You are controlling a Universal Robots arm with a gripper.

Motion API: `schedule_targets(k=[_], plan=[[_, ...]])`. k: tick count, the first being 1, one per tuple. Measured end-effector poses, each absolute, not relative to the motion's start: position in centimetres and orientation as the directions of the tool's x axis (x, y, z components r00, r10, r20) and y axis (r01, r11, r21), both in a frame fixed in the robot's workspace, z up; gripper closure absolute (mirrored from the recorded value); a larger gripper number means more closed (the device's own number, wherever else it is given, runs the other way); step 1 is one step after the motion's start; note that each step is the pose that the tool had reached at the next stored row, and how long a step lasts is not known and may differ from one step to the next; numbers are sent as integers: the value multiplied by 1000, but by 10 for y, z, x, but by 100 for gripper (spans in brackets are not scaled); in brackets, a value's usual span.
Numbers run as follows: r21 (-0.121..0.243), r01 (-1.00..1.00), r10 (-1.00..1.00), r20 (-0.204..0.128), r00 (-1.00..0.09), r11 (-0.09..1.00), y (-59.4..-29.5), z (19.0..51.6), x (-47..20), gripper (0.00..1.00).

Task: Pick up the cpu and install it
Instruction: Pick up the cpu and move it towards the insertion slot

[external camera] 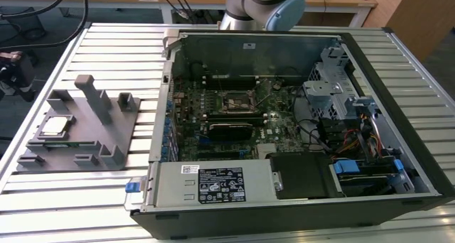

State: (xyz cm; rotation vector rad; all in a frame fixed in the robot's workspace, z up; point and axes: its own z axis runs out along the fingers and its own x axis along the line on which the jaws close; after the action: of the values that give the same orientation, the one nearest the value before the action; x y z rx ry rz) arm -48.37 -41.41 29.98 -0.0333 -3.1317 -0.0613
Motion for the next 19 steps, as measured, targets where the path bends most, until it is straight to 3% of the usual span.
schedule_targets(k=[19], plan=[[39,-157,-157,8,-987,987,-414,284,-484,41]])
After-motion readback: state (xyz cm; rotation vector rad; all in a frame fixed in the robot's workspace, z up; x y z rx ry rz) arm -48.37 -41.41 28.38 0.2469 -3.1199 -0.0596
